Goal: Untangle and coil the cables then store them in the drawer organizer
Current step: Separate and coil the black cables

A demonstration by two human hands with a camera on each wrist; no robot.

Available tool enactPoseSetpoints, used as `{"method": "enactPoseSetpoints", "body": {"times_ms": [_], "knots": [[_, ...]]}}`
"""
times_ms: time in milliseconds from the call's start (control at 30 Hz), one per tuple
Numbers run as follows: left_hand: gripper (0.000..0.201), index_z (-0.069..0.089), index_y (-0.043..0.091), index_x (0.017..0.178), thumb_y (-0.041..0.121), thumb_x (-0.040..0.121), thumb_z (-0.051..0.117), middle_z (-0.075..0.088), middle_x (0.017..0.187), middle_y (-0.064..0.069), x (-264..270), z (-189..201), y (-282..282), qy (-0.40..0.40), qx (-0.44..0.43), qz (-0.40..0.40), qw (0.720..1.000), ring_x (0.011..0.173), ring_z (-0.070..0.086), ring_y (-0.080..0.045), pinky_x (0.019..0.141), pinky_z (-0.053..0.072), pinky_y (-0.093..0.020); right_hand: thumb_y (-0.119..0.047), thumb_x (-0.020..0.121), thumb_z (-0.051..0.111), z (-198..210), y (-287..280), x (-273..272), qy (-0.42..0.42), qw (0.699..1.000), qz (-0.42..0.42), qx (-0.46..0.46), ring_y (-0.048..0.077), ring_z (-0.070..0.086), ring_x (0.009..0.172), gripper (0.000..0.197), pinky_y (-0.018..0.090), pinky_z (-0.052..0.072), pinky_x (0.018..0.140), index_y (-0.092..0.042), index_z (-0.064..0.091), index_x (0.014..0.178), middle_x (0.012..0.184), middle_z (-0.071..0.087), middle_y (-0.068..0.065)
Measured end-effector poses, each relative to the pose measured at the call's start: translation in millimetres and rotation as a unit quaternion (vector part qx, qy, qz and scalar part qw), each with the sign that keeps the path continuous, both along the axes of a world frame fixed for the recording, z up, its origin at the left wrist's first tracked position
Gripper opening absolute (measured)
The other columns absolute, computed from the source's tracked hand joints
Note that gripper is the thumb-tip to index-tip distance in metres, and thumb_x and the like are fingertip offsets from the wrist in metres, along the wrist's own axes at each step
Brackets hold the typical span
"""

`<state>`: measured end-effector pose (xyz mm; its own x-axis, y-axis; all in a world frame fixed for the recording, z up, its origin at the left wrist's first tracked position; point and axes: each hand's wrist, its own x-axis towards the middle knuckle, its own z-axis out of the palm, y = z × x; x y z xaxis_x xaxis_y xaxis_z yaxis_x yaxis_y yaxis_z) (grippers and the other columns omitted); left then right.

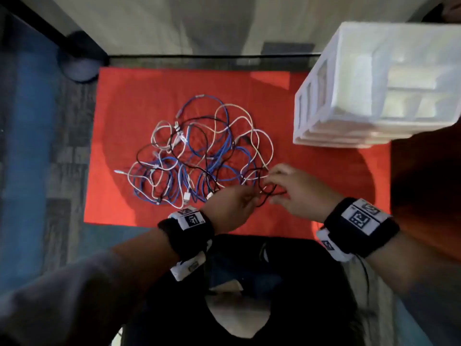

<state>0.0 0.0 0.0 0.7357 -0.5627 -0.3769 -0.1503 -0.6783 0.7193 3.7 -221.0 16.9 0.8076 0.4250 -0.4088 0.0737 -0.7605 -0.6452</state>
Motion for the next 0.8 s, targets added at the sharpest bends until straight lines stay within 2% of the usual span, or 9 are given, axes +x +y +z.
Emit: {"method": "enactPoseSetpoints", "body": {"times_ms": [67,133,267,367,467,533,633,733,800], "knots": [[0.015,0.07,0.019,0.101,0.027,0.095,0.059,0.07,0.092,0.001,-3,-13,-4,-0.047,-0.016,-0.029,0.998,0.08,0.059,-0.01,0.075,0.048,-0.027,-0.027,0.085,0.077,-15,-1,-1,-0.049,0.998,0.023,-0.033,0.023,0.061,0.107,0.028,0.041,0.051,0.093,-0.027,0.072,0.113,0.112,0.062,-0.004],[0.013,0.07,0.017,0.104,0.022,0.094,0.064,0.069,0.096,0.001,-5,-23,-6,-0.076,-0.042,-0.054,0.995,0.084,0.056,-0.008,0.075,0.042,-0.019,-0.027,0.087,0.072,-29,-1,-4,-0.084,0.995,0.035,-0.047,0.026,0.062,0.098,0.016,0.041,0.05,0.085,-0.028,0.073,0.103,0.101,0.063,-0.004],[0.02,0.066,0.021,0.1,0.037,0.096,0.056,0.066,0.085,0.003,-4,-37,-9,-0.122,-0.028,-0.085,0.988,0.079,0.061,-0.019,0.071,0.05,-0.036,-0.038,0.091,0.063,-45,-6,-17,-0.17,0.985,0.005,-0.04,0.024,0.063,0.093,0.015,0.041,0.05,0.081,-0.027,0.071,0.099,0.094,0.065,-0.004],[0.019,0.062,0.022,0.091,0.037,0.098,0.054,0.056,0.074,0.008,-2,-41,-10,-0.174,-0.041,-0.082,0.98,0.07,0.051,-0.011,0.067,0.043,-0.034,-0.043,0.096,0.056,-45,-8,-33,-0.201,0.978,-0.053,0.012,0.016,0.065,0.089,0.022,0.039,0.051,0.079,-0.026,0.07,0.095,0.09,0.067,-0.006],[0.026,0.06,0.018,0.084,0.033,0.103,0.049,0.052,0.074,0.008,-10,-40,-4,-0.217,-0.083,-0.096,0.968,0.071,0.049,-0.011,0.069,0.04,-0.032,-0.038,0.097,0.062,-47,-5,-51,-0.237,0.965,-0.099,0.062,0.01,0.065,0.081,0.018,0.036,0.05,0.075,-0.024,0.072,0.092,0.085,0.07,-0.006],[0.03,0.057,0.015,0.083,0.033,0.104,0.045,0.055,0.074,0.005,-18,-39,2,-0.224,-0.095,-0.104,0.964,0.07,0.051,-0.013,0.068,0.042,-0.033,-0.036,0.096,0.065,-51,-5,-62,-0.26,0.955,-0.125,0.069,0.012,0.064,0.077,0.017,0.036,0.049,0.073,-0.021,0.072,0.089,0.081,0.069,-0.004],[0.029,0.054,0.016,0.084,0.033,0.104,0.044,0.054,0.069,0.003,-33,-32,16,-0.25,-0.089,-0.123,0.956,0.064,0.052,-0.016,0.064,0.042,-0.036,-0.032,0.096,0.067,-53,-10,-81,-0.312,0.933,-0.161,0.082,0.012,0.065,0.081,0.018,0.034,0.05,0.078,-0.018,0.071,0.087,0.084,0.07,-0.004],[0.026,0.052,0.017,0.084,0.031,0.105,0.046,0.049,0.065,0.004,-45,-18,40,-0.305,-0.071,-0.116,0.943,0.06,0.045,-0.013,0.06,0.036,-0.034,-0.037,0.095,0.066,-39,-25,-100,-0.343,0.906,-0.235,0.081,0.008,0.056,0.07,0.024,0.04,0.047,0.073,-0.016,0.069,0.084,0.074,0.063,-0.007],[0.026,0.051,0.019,0.084,0.034,0.104,0.045,0.049,0.064,0.004,-46,-8,59,-0.346,-0.047,-0.1,0.932,0.058,0.046,-0.014,0.059,0.036,-0.036,-0.04,0.094,0.066,-21,-41,-106,-0.368,0.883,-0.278,0.084,0.016,0.057,0.067,0.025,0.043,0.048,0.07,-0.018,0.07,0.084,0.069,0.063,-0.007]]}}
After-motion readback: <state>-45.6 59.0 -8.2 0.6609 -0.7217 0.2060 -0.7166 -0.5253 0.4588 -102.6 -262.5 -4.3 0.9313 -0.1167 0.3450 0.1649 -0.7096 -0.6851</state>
